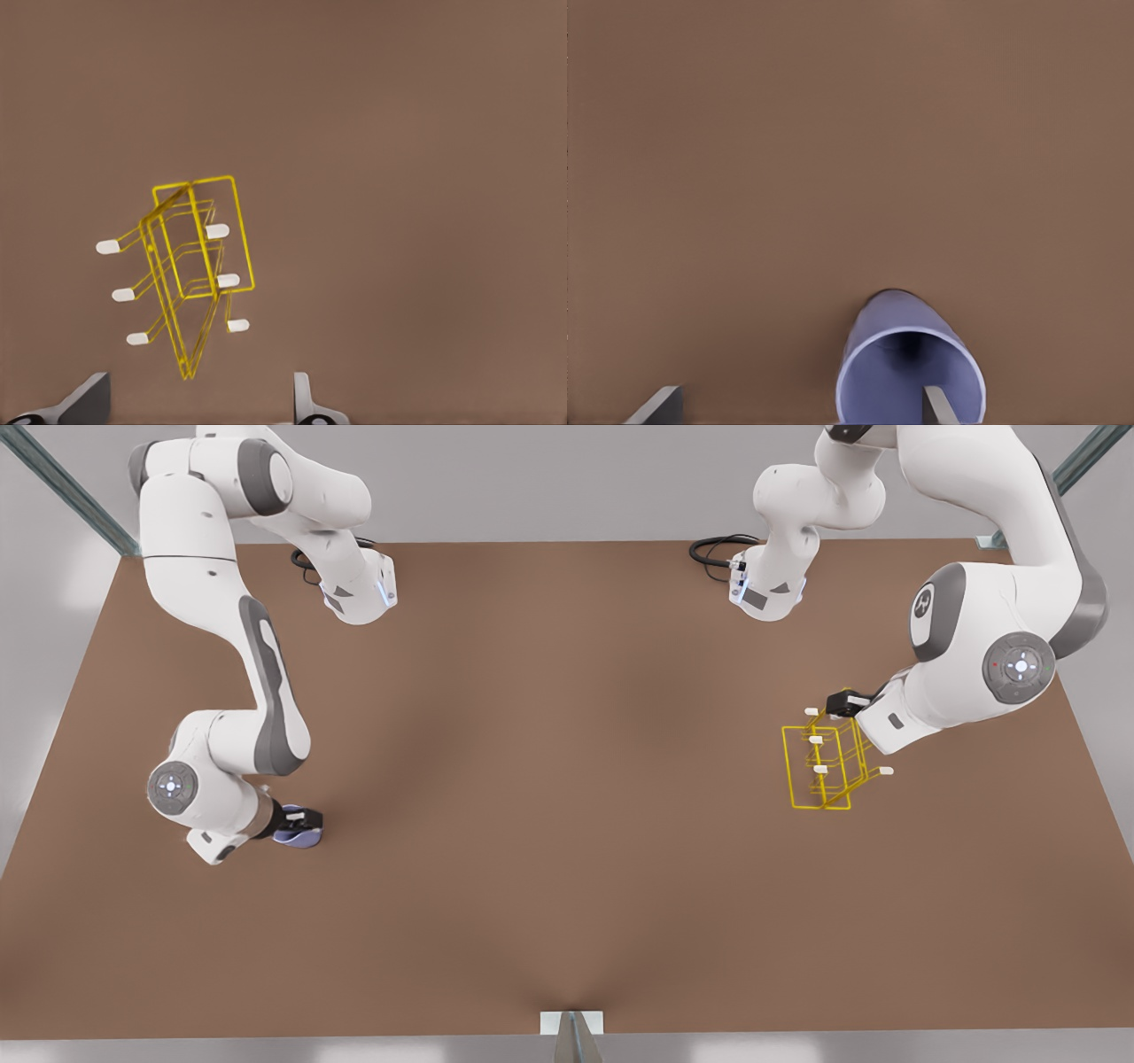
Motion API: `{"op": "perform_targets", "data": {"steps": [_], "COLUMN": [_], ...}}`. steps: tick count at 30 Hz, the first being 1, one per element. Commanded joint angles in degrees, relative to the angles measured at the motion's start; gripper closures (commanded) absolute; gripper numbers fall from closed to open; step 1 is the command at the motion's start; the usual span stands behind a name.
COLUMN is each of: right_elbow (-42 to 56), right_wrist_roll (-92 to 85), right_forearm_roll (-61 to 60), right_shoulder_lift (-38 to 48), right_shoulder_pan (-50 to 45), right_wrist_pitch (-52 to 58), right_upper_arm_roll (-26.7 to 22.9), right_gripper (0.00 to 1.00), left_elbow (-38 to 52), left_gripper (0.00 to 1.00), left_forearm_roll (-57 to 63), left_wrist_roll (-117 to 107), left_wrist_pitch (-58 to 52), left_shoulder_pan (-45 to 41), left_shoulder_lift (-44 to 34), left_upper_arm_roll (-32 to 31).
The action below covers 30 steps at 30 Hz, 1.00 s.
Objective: Place the cup on the cup holder
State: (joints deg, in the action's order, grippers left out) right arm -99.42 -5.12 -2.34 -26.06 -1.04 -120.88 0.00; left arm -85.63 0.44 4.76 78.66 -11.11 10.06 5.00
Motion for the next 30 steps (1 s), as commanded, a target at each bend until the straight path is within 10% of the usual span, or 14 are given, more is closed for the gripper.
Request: {"op": "perform_targets", "data": {"steps": [1, 24, 30], "right_elbow": [-0.69, -4.73, -4.38], "right_wrist_roll": [-1.3, -0.86, -0.86], "right_forearm_roll": [-0.12, 0.15, 0.15], "right_shoulder_lift": [0.13, -4.97, -5.49], "right_shoulder_pan": [-0.28, 0.42, 0.51], "right_wrist_pitch": [-1.73, -2.26, -3.31], "right_upper_arm_roll": [0.0, -0.08, -0.35], "right_gripper": [0.0, 0.0, 0.57], "left_elbow": [0.03, 0.03, 0.11], "left_gripper": [0.0, 0.0, 0.0], "left_forearm_roll": [0.09, 0.0, 0.0], "left_wrist_roll": [0.43, 0.08, 0.08], "left_wrist_pitch": [-0.61, -1.93, -1.93], "left_shoulder_pan": [-0.05, -0.05, -0.05], "left_shoulder_lift": [-0.04, 0.22, 0.31], "left_upper_arm_roll": [0.01, -0.08, -0.08]}}
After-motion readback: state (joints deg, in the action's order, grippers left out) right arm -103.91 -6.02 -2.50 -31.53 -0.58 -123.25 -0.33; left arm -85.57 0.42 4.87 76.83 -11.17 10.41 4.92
